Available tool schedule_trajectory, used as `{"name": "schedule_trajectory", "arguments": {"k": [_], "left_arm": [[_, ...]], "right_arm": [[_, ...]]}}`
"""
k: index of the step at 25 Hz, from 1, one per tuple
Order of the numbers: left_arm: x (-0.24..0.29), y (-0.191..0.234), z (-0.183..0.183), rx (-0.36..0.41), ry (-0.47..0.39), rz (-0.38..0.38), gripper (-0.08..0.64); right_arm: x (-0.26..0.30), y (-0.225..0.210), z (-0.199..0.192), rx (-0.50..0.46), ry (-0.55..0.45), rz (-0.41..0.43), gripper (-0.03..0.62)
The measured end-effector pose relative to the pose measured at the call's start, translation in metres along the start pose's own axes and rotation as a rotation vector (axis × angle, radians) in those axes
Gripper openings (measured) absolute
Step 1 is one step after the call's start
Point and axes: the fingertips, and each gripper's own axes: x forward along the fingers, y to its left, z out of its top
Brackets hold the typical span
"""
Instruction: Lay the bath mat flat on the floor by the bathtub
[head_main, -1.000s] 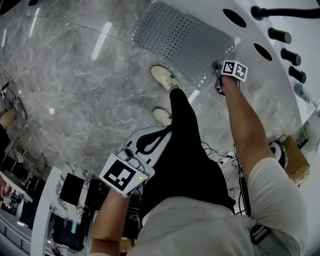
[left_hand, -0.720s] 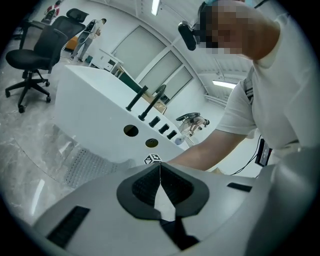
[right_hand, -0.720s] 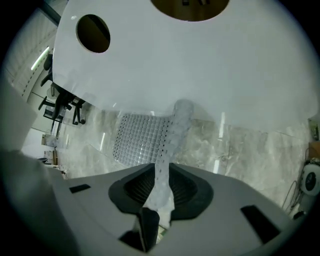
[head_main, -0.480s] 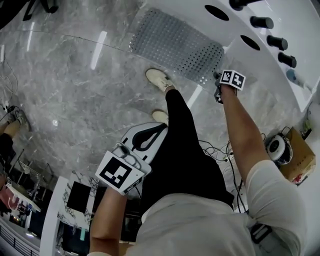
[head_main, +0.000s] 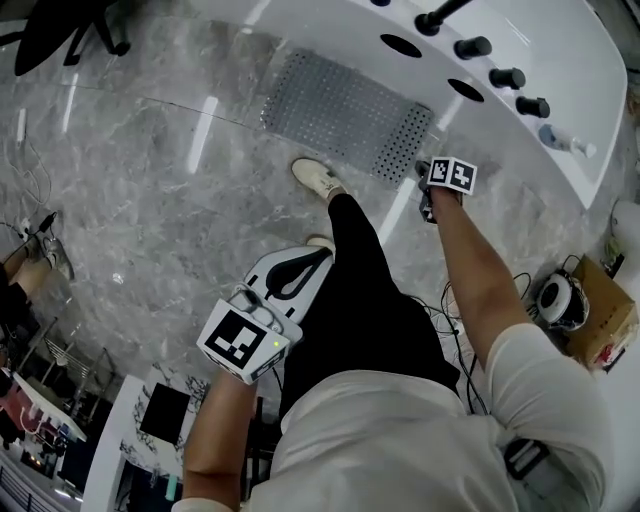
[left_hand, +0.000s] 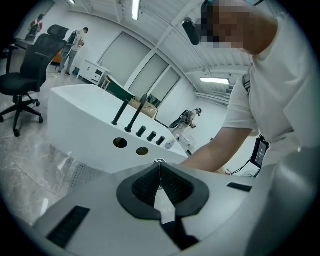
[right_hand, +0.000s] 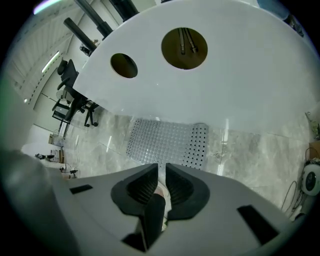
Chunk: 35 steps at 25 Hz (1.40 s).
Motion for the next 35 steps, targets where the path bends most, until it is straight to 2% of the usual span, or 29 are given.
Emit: {"name": "schedule_trajectory", "arguments": {"k": [7,11,16,21,27,31,35], "left_arm": [[-0.014,-0.037,0.020,0.050,-0.030,-0.003,0.018],[-0.030,-0.055,0.022,0.086,-0.045,0.003,0.018],[-0.054,-0.070,0.017,0.101,-0.056,0.028,0.018],[-0.080,-0.095,0.016,0.127,-0.075,0.049,0.018],[-0.110,-0.124,0.027,0.168,-0.133,0.091,0.018],[-0.137,-0.141,0.022,0.184,-0.172,0.122,0.018],[-0.165,-0.146,0.010,0.166,-0.220,0.173,0.018]], "right_arm": [[-0.052,0.008,-0.006,-0.052,-0.015,0.019,0.054],[-0.082,0.031,-0.022,-0.171,-0.009,0.053,0.057],[-0.118,0.063,-0.050,-0.257,-0.006,0.101,0.054],[-0.173,0.091,-0.078,-0.440,-0.004,0.133,0.049],[-0.248,0.132,-0.099,-0.635,-0.046,0.204,0.048],[-0.293,0.157,-0.118,-0.682,-0.085,0.269,0.041],[-0.329,0.175,-0.132,-0.735,-0.121,0.310,0.034]]}}
